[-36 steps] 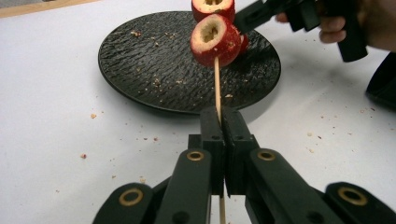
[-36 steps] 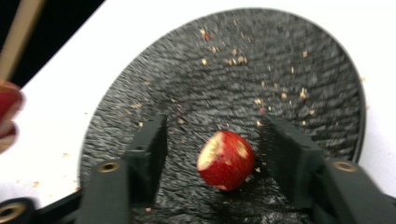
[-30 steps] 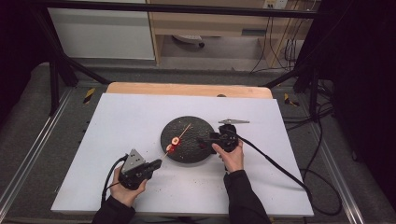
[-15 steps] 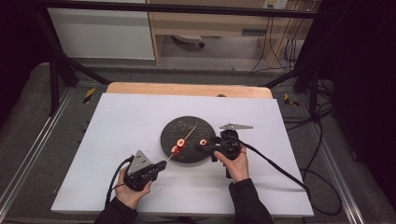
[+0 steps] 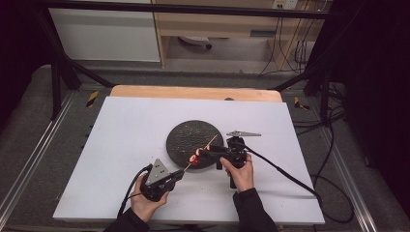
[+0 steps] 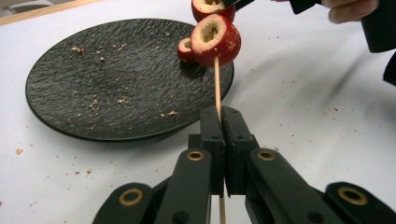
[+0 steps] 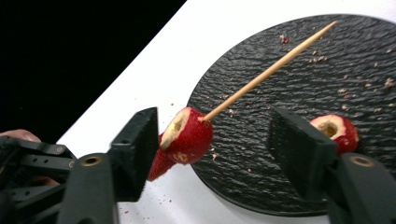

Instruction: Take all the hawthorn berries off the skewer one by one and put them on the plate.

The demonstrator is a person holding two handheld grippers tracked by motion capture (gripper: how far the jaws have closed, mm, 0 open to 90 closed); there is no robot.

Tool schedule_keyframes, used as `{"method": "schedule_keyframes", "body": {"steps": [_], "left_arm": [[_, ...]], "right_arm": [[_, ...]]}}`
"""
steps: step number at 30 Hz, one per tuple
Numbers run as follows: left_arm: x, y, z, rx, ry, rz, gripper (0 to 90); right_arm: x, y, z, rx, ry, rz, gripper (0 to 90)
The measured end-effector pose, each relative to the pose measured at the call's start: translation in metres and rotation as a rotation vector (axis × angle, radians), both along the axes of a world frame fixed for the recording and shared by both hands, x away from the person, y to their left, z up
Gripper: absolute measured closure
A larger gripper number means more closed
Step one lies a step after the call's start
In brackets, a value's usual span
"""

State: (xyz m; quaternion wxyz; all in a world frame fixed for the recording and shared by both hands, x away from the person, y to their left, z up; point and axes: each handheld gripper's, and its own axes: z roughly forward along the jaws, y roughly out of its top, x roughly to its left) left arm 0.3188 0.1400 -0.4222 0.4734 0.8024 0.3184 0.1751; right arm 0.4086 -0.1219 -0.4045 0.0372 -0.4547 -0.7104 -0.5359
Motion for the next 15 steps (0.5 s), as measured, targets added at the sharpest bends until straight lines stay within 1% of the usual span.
{"method": "schedule_keyframes", "body": {"steps": [3, 10, 15], "left_arm": [[-0.0008, -0.0011, 0.0003, 0.0, -0.003, -0.003, 88.0], [-0.0012, -0.0022, -0.0002, -0.002, -0.002, -0.002, 88.0], [-0.0011, -0.0018, -0.0003, -0.001, -0.003, 0.001, 88.0]], "right_arm": [[0.0012, 0.0011, -0.0012, 0.019, 0.03, 0.011, 43.1], [0.0018, 0.0026, -0.0018, 0.058, 0.054, 0.014, 56.1], [0.002, 0.0031, -0.002, 0.074, 0.076, 0.019, 63.1]]}}
